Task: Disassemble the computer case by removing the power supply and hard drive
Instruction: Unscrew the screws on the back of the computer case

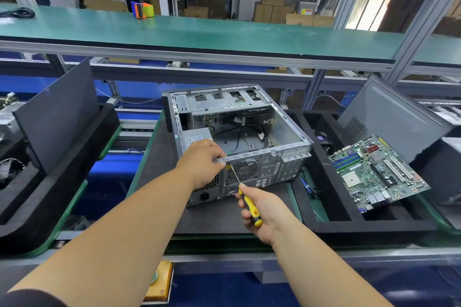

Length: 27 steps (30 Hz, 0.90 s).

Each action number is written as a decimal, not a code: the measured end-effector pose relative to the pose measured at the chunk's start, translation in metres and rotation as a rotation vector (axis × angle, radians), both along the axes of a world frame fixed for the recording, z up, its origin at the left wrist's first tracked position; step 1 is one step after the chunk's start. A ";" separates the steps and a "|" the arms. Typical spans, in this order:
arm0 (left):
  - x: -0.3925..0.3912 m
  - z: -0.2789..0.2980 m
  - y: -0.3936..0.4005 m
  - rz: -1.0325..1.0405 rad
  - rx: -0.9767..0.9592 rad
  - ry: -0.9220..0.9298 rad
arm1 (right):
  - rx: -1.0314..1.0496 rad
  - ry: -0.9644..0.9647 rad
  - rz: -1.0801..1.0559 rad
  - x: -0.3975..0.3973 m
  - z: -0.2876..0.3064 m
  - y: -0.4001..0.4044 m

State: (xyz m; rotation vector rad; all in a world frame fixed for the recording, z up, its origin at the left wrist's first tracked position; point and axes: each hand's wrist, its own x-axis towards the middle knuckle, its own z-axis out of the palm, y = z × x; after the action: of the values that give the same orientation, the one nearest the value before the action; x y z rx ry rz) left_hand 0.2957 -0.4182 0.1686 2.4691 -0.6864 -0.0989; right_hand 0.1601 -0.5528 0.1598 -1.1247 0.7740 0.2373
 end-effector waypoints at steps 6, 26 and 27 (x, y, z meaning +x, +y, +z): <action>0.000 -0.001 0.000 0.002 -0.004 -0.003 | -0.465 -0.095 0.061 0.001 -0.008 0.000; 0.003 -0.005 -0.001 -0.004 -0.004 -0.023 | 0.206 -0.140 0.057 -0.004 -0.001 0.001; 0.003 -0.005 -0.001 -0.003 -0.006 -0.021 | 0.116 -0.126 0.057 -0.004 0.000 0.002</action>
State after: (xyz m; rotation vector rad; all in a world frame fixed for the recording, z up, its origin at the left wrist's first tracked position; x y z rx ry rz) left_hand 0.2988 -0.4193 0.1634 2.4667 -0.6980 -0.0714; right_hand 0.1564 -0.5512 0.1596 -1.0426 0.6091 0.2537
